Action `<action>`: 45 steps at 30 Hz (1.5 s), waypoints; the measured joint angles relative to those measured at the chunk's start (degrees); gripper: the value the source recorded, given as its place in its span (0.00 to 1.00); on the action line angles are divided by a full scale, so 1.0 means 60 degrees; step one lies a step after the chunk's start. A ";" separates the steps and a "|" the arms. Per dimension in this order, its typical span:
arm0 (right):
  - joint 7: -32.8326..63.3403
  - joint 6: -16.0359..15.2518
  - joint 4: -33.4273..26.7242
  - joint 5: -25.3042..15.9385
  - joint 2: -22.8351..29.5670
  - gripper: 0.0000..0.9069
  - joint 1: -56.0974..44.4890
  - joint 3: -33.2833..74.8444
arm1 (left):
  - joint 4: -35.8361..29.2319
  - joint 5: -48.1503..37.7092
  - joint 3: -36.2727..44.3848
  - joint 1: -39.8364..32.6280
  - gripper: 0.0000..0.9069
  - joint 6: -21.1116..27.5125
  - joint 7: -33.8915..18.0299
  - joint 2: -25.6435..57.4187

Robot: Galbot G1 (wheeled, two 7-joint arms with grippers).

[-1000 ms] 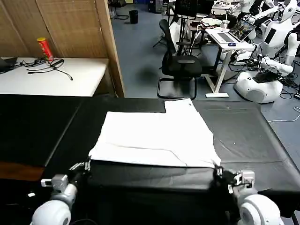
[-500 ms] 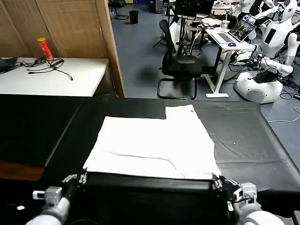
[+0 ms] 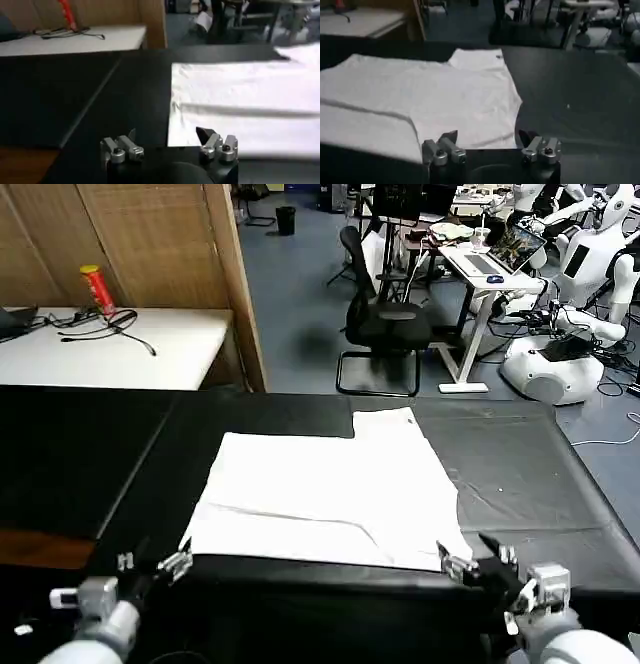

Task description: Fold and organize the clothes.

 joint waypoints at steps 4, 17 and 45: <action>0.0027 0.0294 -0.1451 0.0000 -0.0097 0.97 0.1713 -0.0525 | 0.0770 -0.0576 0.0341 -0.1586 0.97 -0.0072 0.0389 0.0162; 0.0223 -0.0031 -0.6118 0.0010 0.0389 0.97 0.6268 -0.2804 | 0.4850 -0.1403 0.2566 -0.6383 0.97 0.0251 0.1010 0.0344; -0.0149 -0.0565 -1.0633 -0.0242 0.1641 0.97 0.9375 -0.4426 | 0.8904 -0.0703 0.3963 -0.8921 0.97 0.0511 0.2107 -0.0459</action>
